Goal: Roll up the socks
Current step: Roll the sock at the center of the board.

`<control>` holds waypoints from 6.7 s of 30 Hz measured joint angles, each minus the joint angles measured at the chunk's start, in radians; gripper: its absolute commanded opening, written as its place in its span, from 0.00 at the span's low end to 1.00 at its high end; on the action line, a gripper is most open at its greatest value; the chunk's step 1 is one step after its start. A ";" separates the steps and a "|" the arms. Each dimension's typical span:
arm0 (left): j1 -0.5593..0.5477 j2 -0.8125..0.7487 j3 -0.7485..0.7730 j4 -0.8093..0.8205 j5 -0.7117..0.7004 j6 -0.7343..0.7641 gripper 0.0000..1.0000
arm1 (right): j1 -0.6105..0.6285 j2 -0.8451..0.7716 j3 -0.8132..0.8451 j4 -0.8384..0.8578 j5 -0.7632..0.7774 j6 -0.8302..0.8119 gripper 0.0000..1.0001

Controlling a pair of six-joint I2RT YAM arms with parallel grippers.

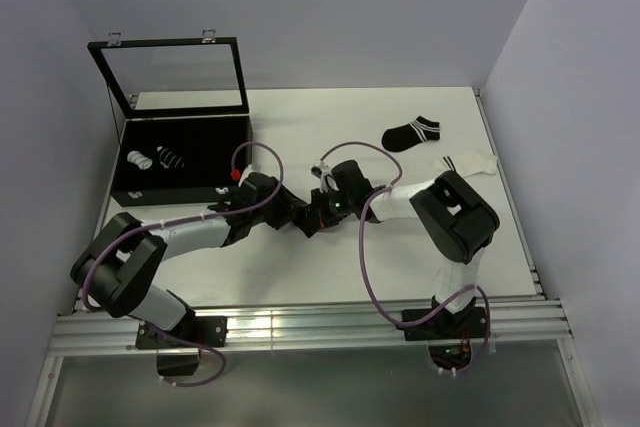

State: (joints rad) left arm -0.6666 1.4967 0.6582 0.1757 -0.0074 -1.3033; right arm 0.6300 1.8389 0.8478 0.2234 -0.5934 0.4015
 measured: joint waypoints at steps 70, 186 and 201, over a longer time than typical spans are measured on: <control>0.009 0.129 -0.034 0.114 0.021 0.022 0.37 | -0.029 0.017 0.004 -0.006 -0.055 0.032 0.06; 0.094 0.072 0.291 -0.576 0.091 0.153 0.50 | 0.212 -0.096 -0.149 0.245 0.485 -0.075 0.00; 0.091 -0.094 0.023 -0.314 0.056 0.129 0.55 | -0.033 0.041 -0.213 0.513 -0.056 0.345 0.00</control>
State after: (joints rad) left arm -0.5755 1.4029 0.6811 -0.1379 0.0483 -1.1744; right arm 0.5972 1.8797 0.6346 0.7361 -0.6495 0.7464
